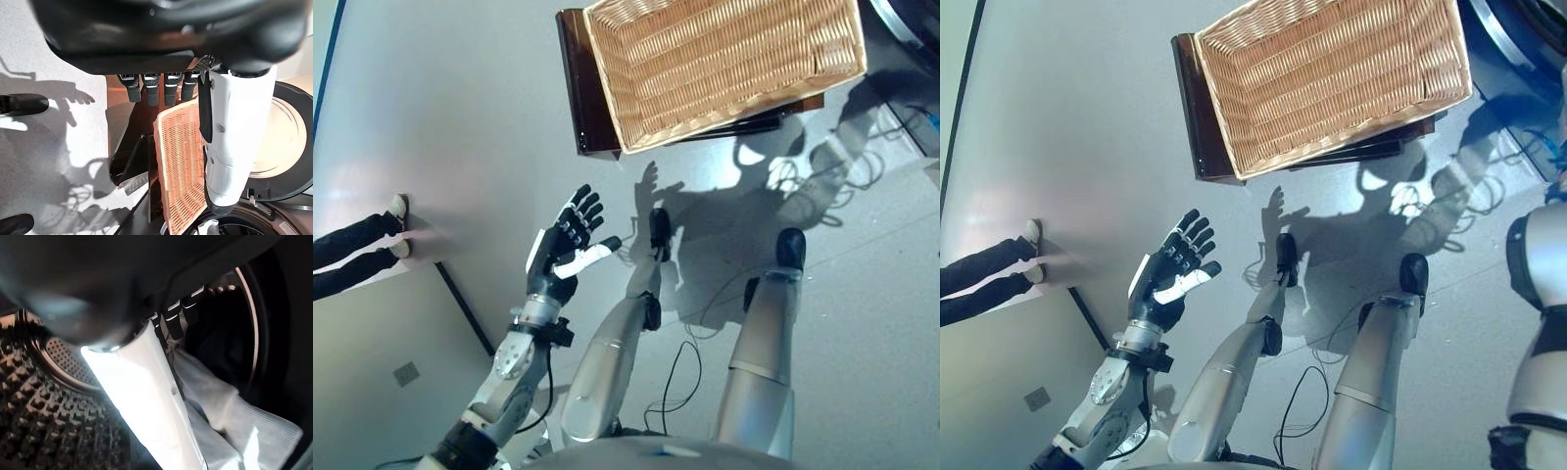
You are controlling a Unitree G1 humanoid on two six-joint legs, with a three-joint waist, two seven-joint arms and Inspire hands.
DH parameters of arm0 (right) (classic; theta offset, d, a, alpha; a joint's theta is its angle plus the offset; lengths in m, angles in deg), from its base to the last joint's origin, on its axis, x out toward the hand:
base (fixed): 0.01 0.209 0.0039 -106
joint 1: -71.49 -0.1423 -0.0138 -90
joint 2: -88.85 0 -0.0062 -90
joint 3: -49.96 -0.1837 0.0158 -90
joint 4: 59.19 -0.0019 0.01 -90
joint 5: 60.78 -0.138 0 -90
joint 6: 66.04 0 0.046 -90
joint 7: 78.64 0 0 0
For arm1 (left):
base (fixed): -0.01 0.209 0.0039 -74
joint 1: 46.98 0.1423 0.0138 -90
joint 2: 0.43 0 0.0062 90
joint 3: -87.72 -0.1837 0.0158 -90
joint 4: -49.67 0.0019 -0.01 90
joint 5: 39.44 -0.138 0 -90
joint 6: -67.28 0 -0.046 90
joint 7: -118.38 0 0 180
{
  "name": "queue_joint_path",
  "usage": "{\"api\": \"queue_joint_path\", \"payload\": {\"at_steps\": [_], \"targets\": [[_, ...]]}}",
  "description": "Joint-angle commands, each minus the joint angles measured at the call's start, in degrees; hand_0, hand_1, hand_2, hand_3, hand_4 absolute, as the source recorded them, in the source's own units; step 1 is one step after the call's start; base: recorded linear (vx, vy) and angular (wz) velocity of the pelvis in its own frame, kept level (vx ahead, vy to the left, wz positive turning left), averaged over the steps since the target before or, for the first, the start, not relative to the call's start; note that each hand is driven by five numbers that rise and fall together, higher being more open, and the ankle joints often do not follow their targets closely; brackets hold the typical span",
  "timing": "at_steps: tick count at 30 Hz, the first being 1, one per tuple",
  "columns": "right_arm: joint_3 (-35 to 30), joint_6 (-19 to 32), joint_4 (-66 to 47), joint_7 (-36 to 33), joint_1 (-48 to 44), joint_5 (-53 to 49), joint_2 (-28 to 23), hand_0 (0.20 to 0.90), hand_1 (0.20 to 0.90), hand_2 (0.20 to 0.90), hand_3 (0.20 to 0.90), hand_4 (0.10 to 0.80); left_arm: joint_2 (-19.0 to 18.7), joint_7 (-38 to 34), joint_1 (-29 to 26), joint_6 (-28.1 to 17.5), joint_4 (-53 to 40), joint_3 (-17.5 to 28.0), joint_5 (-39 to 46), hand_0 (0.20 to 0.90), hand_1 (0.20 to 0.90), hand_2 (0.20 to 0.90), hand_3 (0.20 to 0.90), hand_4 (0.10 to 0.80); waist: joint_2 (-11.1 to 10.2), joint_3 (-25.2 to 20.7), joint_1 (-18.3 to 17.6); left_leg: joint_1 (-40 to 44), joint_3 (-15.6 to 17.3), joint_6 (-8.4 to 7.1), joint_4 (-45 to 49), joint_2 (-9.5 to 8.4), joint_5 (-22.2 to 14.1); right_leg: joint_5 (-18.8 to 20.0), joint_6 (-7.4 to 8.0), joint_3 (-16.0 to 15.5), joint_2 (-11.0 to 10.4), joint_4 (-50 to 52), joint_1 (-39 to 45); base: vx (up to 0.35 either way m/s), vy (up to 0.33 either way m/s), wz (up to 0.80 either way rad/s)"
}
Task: Pick up the clothes and place them into the washing machine
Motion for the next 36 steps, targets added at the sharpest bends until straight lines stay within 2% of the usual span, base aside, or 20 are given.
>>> {"api": "queue_joint_path", "payload": {"at_steps": [1,7,12,27,36], "targets": [[3.2,3.6,-3.9,-1.3,0.6,0.0,-3.0,0.9,0.9,0.9,0.9,0.8,-2.0,0.2,-2.1,-5.4,-3.2,4.0,-0.6,0.9,0.9,0.9,0.9,0.8,0.2,0.9,1.3,-3.0,2.3,-4.51,8.6,1.98,-9.1,8.2,-4.24,-1.9,3.3,-11.3,1.1,-0.061,0.066,-0.14],[-0.9,5.5,-4.2,1.2,3.8,-6.4,-1.0,0.9,0.9,0.9,0.9,0.8,-3.1,0.3,-1.6,-5.4,-3.2,4.7,0.1,0.9,0.9,0.9,0.9,0.8,0.0,1.0,1.2,-4.8,2.8,-3.79,12.3,2.25,-10.7,8.6,-4.27,-0.7,3.2,-10.9,0.5,-0.035,0.042,-0.09],[-5.9,7.9,-6.4,0.2,7.6,-10.7,0.2,0.9,0.9,0.9,0.9,0.8,-3.3,0.1,-1.7,-5.6,-3.7,5.5,0.0,0.9,0.9,0.9,0.9,0.8,0.2,1.0,1.3,-5.5,3.1,-3.56,13.9,2.52,-11.4,8.6,-4.32,-0.3,3.0,-10.7,0.3,-0.01,0.017,-0.01],[-13.5,11.8,-19.9,-1.0,20.7,-11.4,8.7,0.9,0.9,0.9,0.9,0.8,-4.6,0.4,-0.7,-5.3,-3.9,5.7,0.8,0.9,0.9,0.9,0.9,0.8,-1.7,1.2,0.1,-4.7,3.5,-2.39,18.1,3.06,-13.7,8.8,-4.65,0.2,3.3,-10.5,2.9,-0.01,0.021,-0.05],[-18.8,12.9,-32.7,-1.4,34.1,-7.8,13.1,0.9,0.9,0.9,0.9,0.8,-4.1,1.3,0.4,-4.8,-2.5,6.1,0.5,0.9,0.9,0.9,0.9,0.8,-3.3,-0.3,-0.7,-1.3,3.5,-1.16,22.0,3.52,-16.4,8.0,-4.77,-0.3,2.8,-10.1,8.0,0.011,0.015,-0.04]]}}
